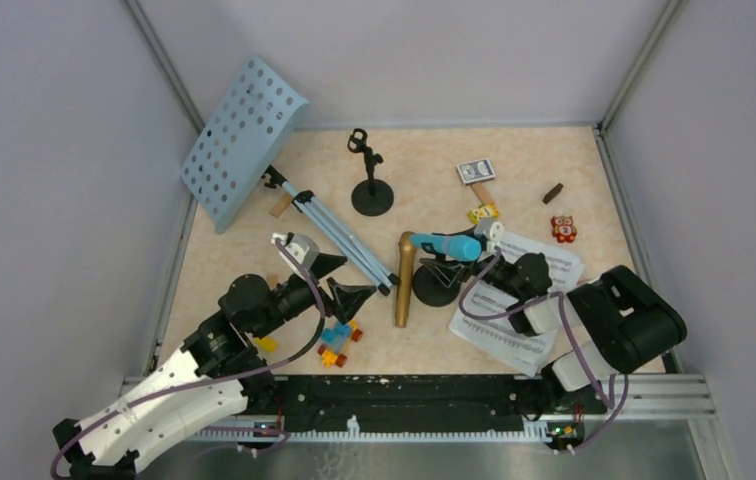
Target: Pack up the instrument practice props
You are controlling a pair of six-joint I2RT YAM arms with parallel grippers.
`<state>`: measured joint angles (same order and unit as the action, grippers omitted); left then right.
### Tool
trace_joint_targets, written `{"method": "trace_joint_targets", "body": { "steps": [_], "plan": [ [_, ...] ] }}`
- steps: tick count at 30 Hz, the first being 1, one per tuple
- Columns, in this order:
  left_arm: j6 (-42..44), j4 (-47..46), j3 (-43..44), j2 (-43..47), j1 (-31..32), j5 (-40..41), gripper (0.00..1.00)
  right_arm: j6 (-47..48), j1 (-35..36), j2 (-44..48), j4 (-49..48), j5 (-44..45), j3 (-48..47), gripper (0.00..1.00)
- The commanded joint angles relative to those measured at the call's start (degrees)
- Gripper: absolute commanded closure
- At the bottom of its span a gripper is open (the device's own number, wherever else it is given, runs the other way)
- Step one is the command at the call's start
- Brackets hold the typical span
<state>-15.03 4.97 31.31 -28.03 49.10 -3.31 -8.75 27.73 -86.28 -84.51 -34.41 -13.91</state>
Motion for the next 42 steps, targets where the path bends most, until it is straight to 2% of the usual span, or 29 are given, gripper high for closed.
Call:
{"method": "trace_joint_targets", "body": {
  "steps": [1,4,9,15,19,23,32,37,42],
  "plan": [
    [2.4,-0.9,1.4,-0.7,-0.1,-1.3,0.01,-1.5,0.4,5.5,-6.5,1.4,0.4,0.35],
    [3.8,-1.5,1.8,-1.6,-0.1,-1.3,0.01,2.2,0.4,14.4,6.8,4.1,0.8,0.28],
    [5.9,-4.4,1.1,-3.5,-0.1,-2.2,0.01,7.4,0.4,29.5,25.3,7.0,2.8,0.24],
    [7.6,-11.2,0.2,-8.5,-0.1,-4.5,0.01,8.5,0.4,45.7,40.1,6.9,3.9,0.24],
    [8.0,-15.6,0.1,-13.4,-0.1,-6.8,0.01,10.6,0.5,51.6,44.7,7.7,4.3,0.23],
    [7.9,-19.8,-0.1,-18.0,0.0,-8.6,0.01,10.7,0.5,50.1,41.2,8.2,5.1,0.23],
    [-0.1,-35.4,-6.1,-23.6,0.2,-4.2,0.01,4.6,0.5,38.0,18.8,13.0,6.4,0.24],
    [-2.6,-39.8,-6.7,-28.8,2.1,-2.2,0.01,3.9,0.7,30.9,8.4,13.0,6.1,0.25],
    [-3.9,-43.6,-7.3,-32.6,3.8,0.0,0.01,4.4,1.4,26.8,2.7,12.9,5.6,0.26]
  ]
}}
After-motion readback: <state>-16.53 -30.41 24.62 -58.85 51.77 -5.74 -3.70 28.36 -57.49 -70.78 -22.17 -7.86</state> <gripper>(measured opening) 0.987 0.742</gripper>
